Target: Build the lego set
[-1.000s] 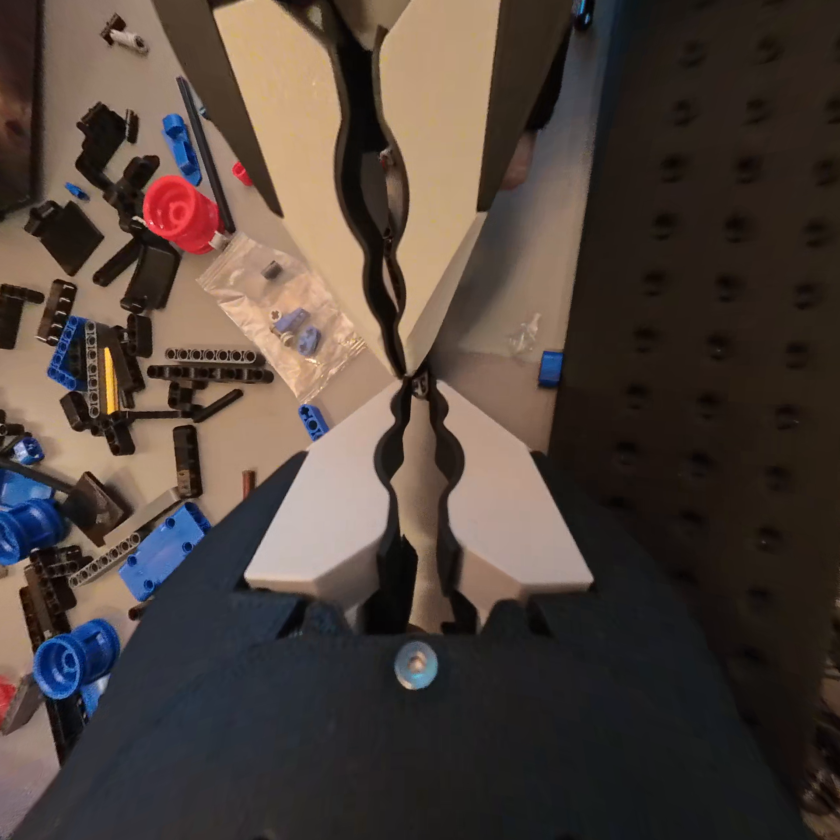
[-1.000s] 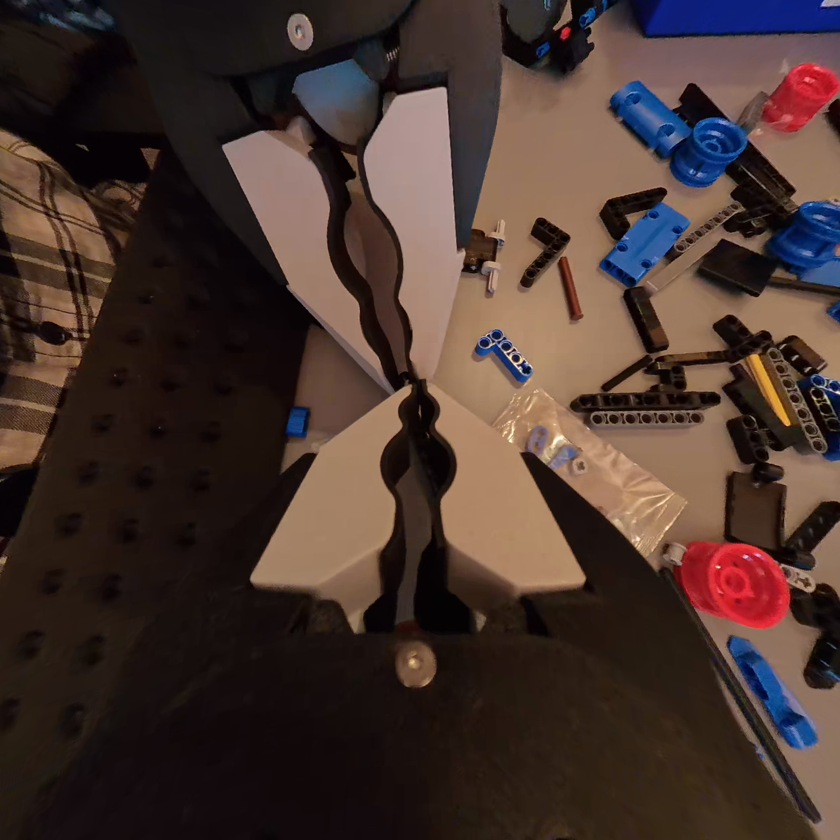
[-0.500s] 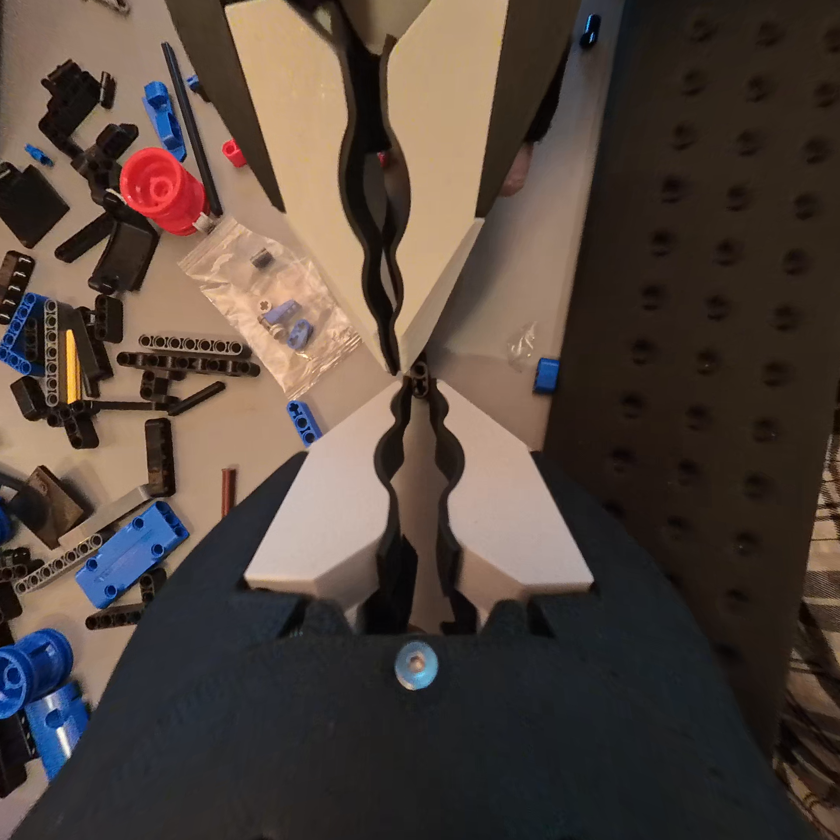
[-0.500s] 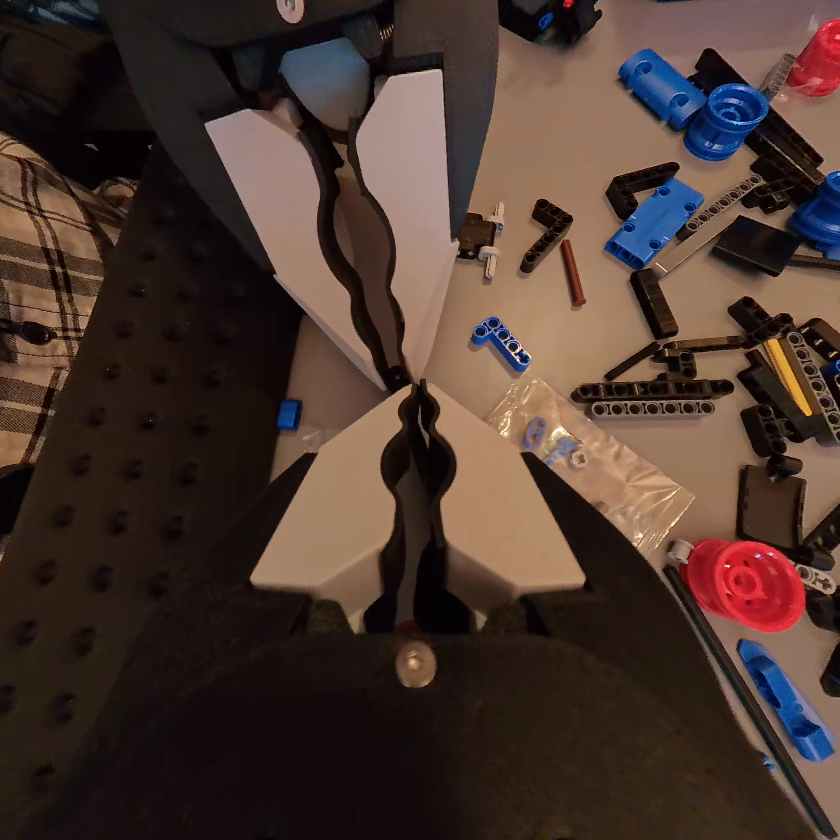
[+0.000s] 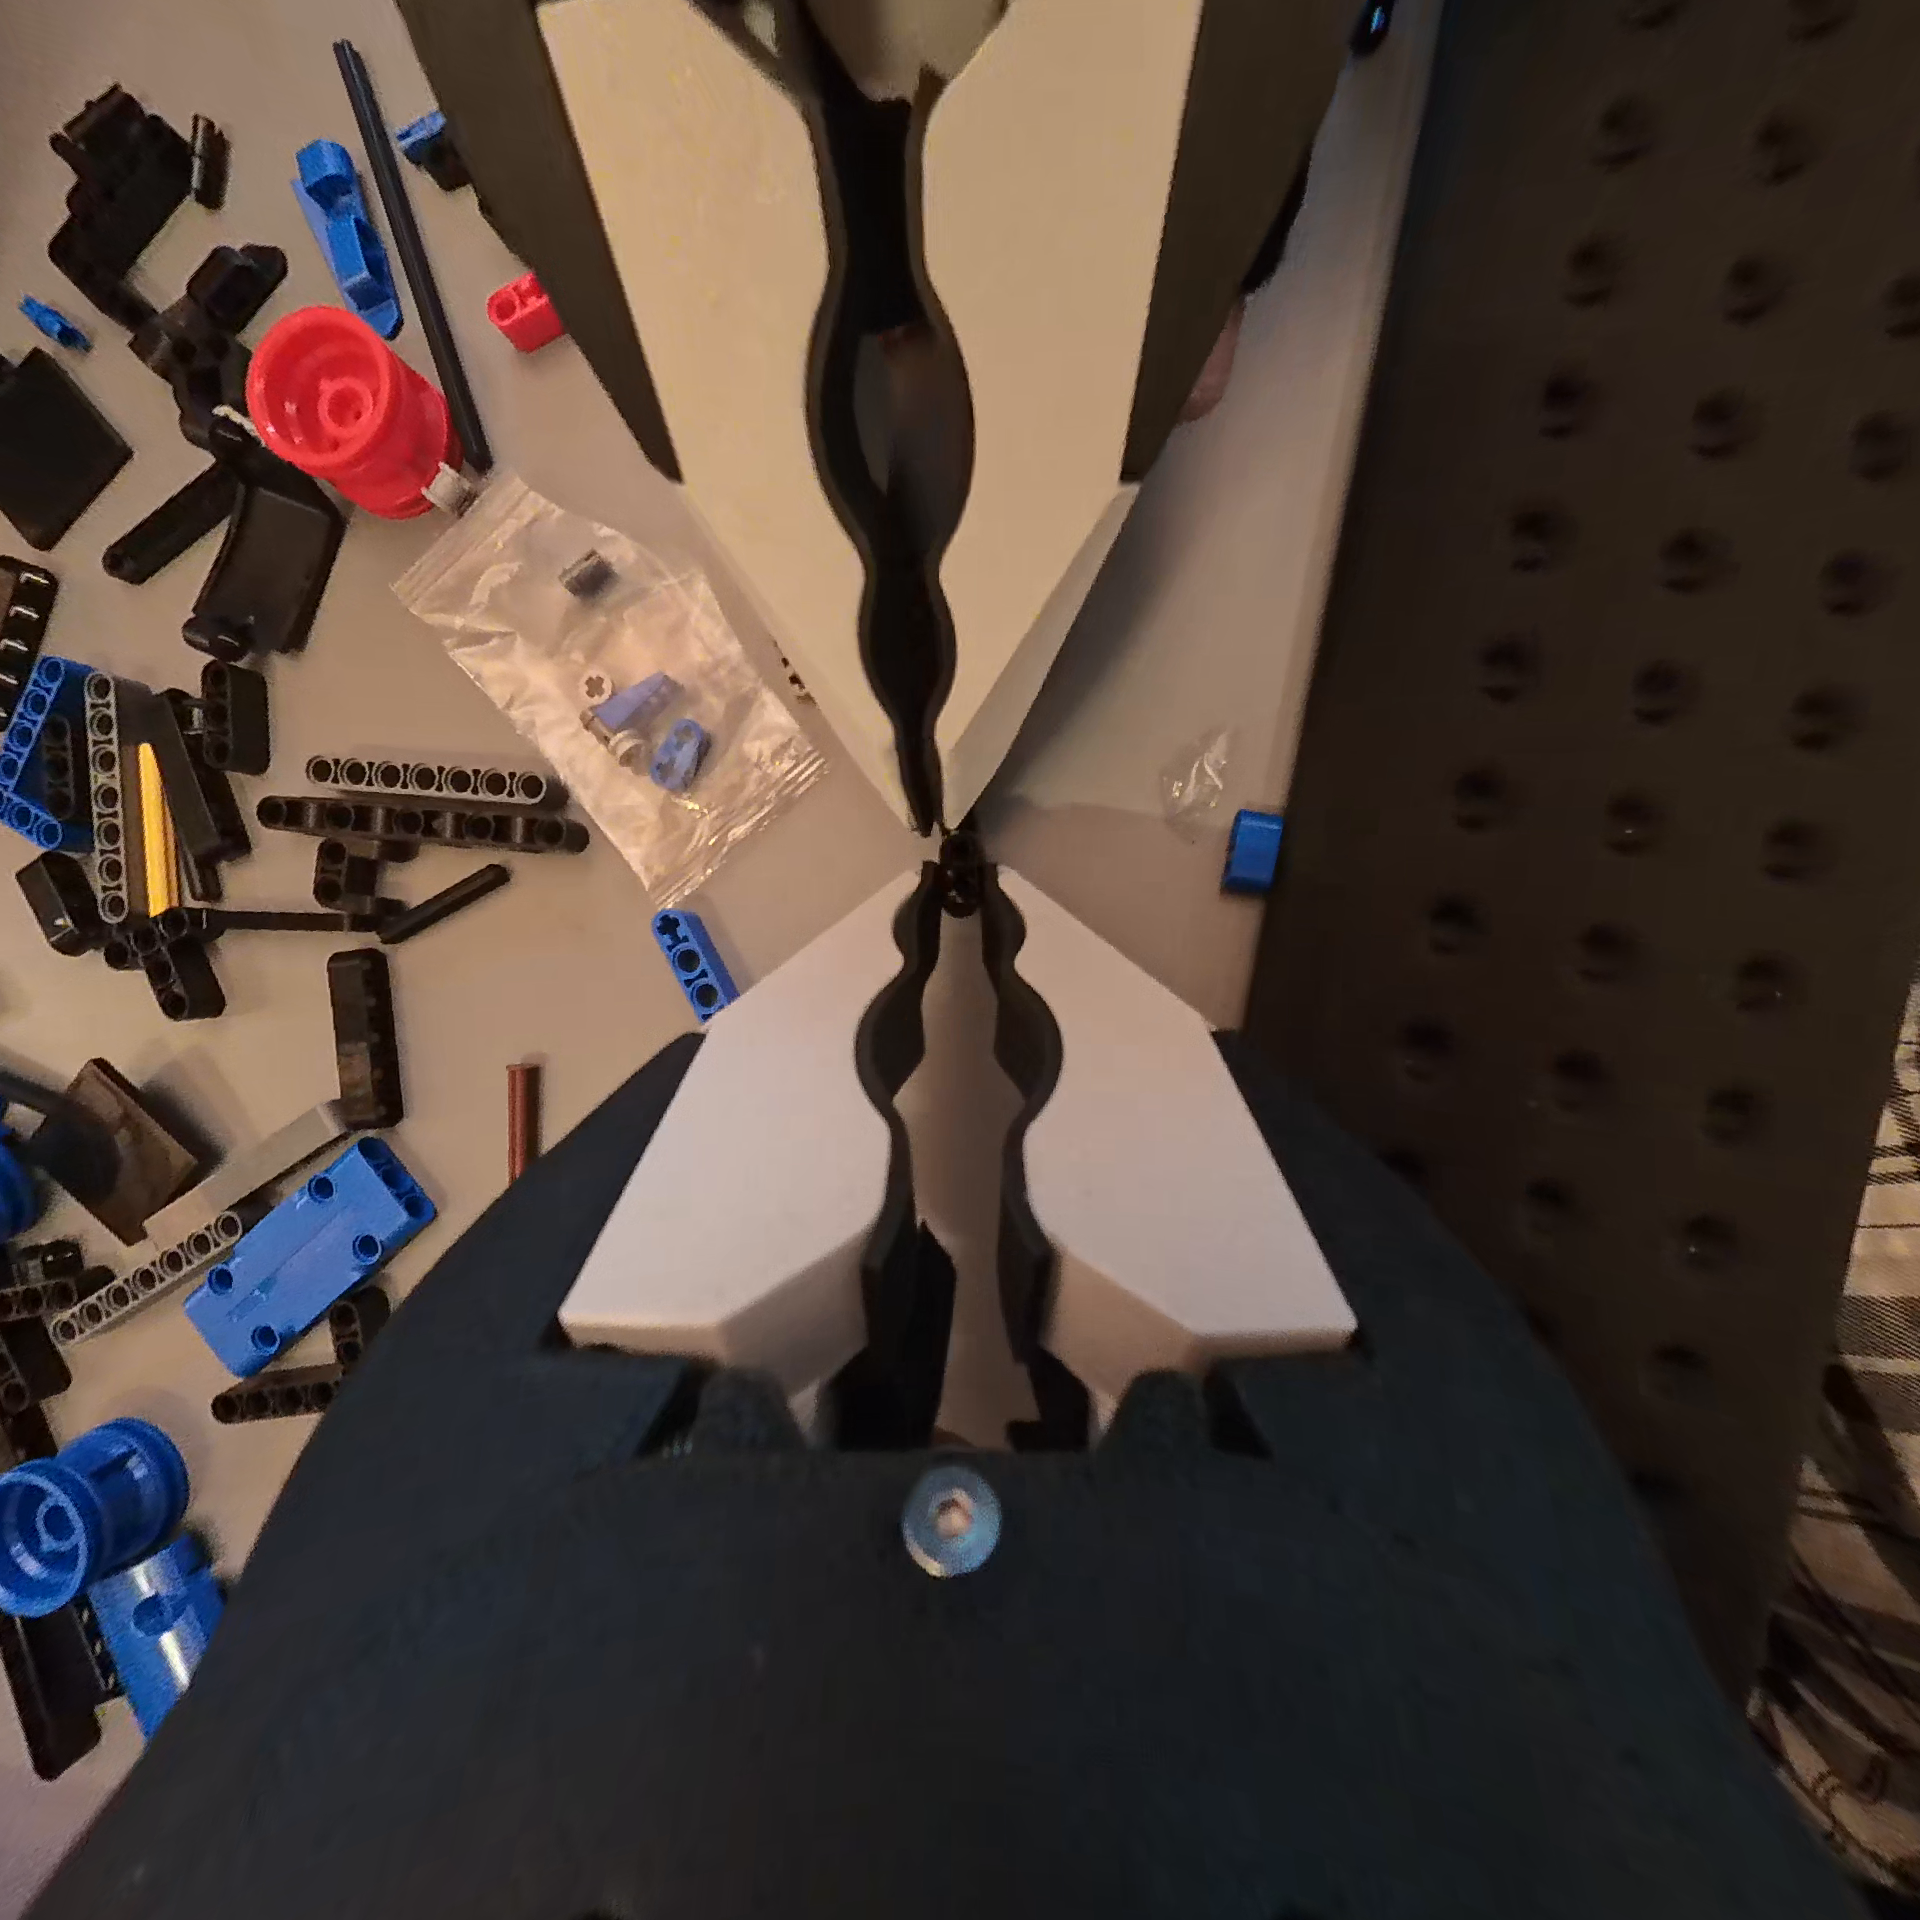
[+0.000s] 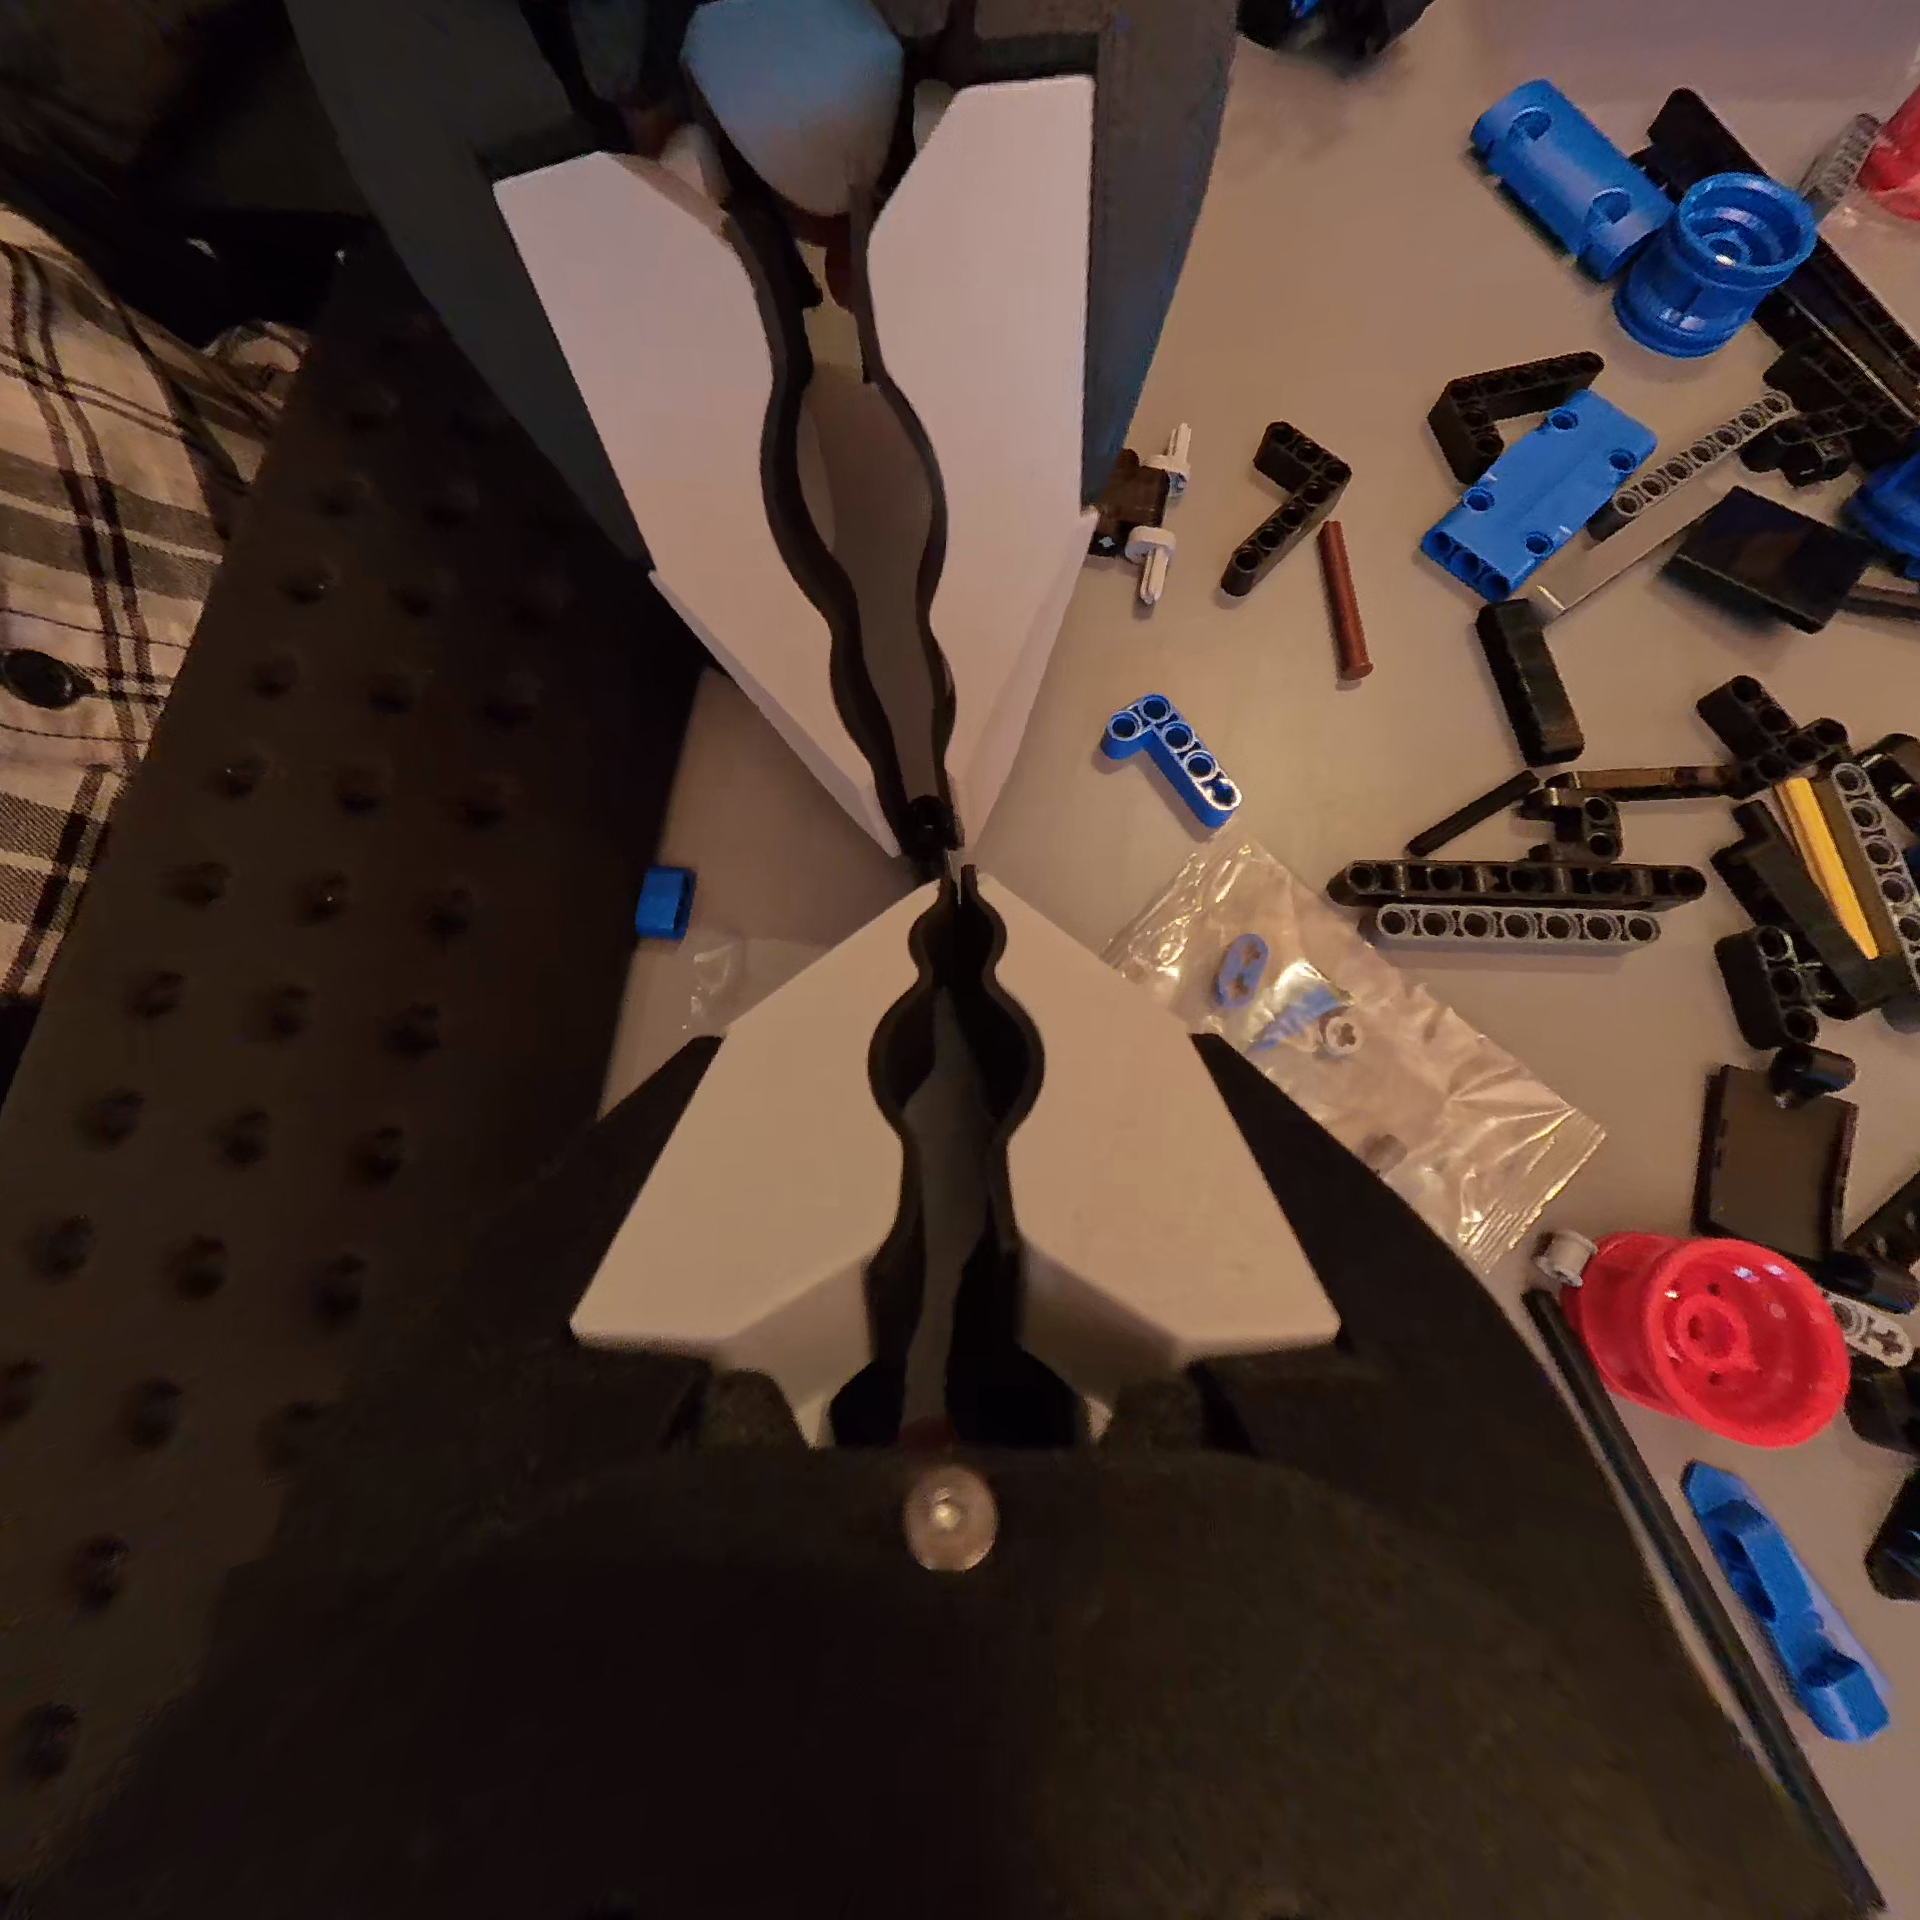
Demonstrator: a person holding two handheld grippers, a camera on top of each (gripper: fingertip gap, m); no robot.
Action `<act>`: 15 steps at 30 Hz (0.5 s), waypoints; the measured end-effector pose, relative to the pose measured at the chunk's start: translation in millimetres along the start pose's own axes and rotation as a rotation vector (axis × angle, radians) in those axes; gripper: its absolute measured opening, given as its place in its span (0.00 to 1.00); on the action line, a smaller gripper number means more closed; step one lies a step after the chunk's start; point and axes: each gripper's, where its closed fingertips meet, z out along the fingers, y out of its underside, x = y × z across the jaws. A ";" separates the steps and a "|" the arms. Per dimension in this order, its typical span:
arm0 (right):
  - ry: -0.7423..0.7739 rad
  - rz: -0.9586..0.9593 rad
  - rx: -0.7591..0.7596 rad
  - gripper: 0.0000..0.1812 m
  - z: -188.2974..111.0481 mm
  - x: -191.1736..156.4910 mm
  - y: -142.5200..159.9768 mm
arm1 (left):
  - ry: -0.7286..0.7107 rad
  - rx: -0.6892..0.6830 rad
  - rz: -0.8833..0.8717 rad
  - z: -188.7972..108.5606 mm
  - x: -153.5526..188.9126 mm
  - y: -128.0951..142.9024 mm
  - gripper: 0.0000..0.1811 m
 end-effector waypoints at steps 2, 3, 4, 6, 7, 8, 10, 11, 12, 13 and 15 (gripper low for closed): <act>-0.004 -0.020 -0.017 0.01 3.0 -2.2 2.5 | -0.002 -0.009 0.003 0.5 -0.8 0.1 0.03; -0.002 -0.027 -0.018 0.01 3.9 -2.6 2.5 | -0.002 -0.017 0.006 0.6 -0.9 0.4 0.03; 0.003 -0.032 -0.019 0.01 4.0 -2.1 2.6 | -0.007 -0.025 0.014 0.5 -1.6 0.4 0.03; 0.003 -0.026 -0.016 0.01 3.9 -1.3 3.0 | -0.016 -0.039 0.028 0.7 -2.6 0.2 0.03; 0.005 -0.029 -0.015 0.00 3.8 -1.2 3.1 | -0.018 -0.046 0.034 0.8 -2.9 0.1 0.03; 0.007 -0.032 -0.015 0.00 3.8 -1.2 3.1 | -0.018 -0.052 0.039 0.9 -2.9 0.1 0.03; 0.009 -0.035 -0.016 0.00 3.9 -1.3 3.1 | -0.018 -0.063 0.050 1.0 -3.0 0.3 0.03; 0.010 -0.038 -0.018 0.00 3.9 -1.3 3.0 | -0.019 -0.071 0.058 1.1 -3.0 0.4 0.03; 0.011 -0.043 -0.021 0.00 4.1 -1.5 3.0 | -0.020 -0.083 0.070 1.2 -3.0 0.6 0.03; 0.010 -0.044 -0.022 0.00 4.1 -1.5 3.0 | -0.020 -0.095 0.081 1.2 -3.1 0.7 0.03; 0.008 -0.044 -0.024 0.00 4.2 -1.6 3.1 | -0.014 -0.117 0.096 1.4 -3.3 0.6 0.03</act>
